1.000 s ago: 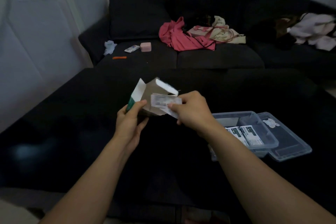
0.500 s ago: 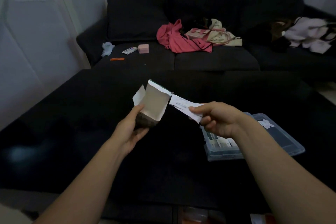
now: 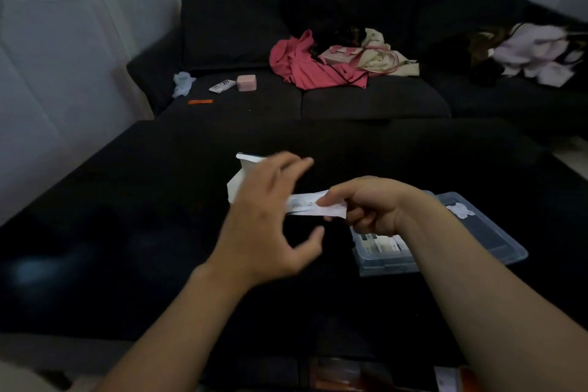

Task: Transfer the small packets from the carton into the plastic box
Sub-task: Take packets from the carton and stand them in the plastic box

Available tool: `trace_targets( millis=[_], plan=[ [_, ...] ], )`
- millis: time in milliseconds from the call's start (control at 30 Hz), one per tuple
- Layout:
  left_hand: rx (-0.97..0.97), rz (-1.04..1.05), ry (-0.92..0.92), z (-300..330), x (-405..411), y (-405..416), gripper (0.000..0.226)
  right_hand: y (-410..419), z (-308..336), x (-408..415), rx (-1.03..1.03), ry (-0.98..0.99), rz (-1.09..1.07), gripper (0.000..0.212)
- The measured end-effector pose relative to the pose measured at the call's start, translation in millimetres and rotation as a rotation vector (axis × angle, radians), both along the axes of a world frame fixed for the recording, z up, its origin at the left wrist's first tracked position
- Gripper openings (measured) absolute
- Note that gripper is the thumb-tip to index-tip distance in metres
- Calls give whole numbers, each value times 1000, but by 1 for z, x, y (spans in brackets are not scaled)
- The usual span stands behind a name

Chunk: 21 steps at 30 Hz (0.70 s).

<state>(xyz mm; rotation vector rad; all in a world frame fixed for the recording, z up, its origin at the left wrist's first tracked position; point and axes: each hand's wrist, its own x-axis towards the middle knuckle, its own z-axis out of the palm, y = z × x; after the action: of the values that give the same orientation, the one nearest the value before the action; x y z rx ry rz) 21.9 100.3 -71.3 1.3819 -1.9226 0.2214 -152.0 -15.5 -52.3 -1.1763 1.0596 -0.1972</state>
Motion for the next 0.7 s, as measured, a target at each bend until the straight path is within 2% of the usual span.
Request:
trace_targets(
  millis=[67,133,233,300,400,467,600,700],
  plan=[
    [231,37,-68,-6,-19,-4,83,4,5,1,-40,16,69,9],
    [304,76,-12,-17,-25,-12,63,6,10,1,-73,11,119,12],
    [366,80,188,-17,-26,-20,22,9,13,-1,-150,59,159,18],
    [507,81,408,-14,-29,-25,14,11,12,-1,-252,89,150,29],
    [877,19,948,-2,-39,-23,16,10,9,-4,-437,-18,15,47],
    [1061,-76,1185,7,-42,-22,17,10,10,-8,-558,-92,9,49],
    [1139,-266,1347,10,-41,-20,30,11,8,-13,-661,-237,-36,23],
    [1111,-332,1450,9,-39,-21,51,7,5,-18,-634,-256,-69,18]
  ],
)
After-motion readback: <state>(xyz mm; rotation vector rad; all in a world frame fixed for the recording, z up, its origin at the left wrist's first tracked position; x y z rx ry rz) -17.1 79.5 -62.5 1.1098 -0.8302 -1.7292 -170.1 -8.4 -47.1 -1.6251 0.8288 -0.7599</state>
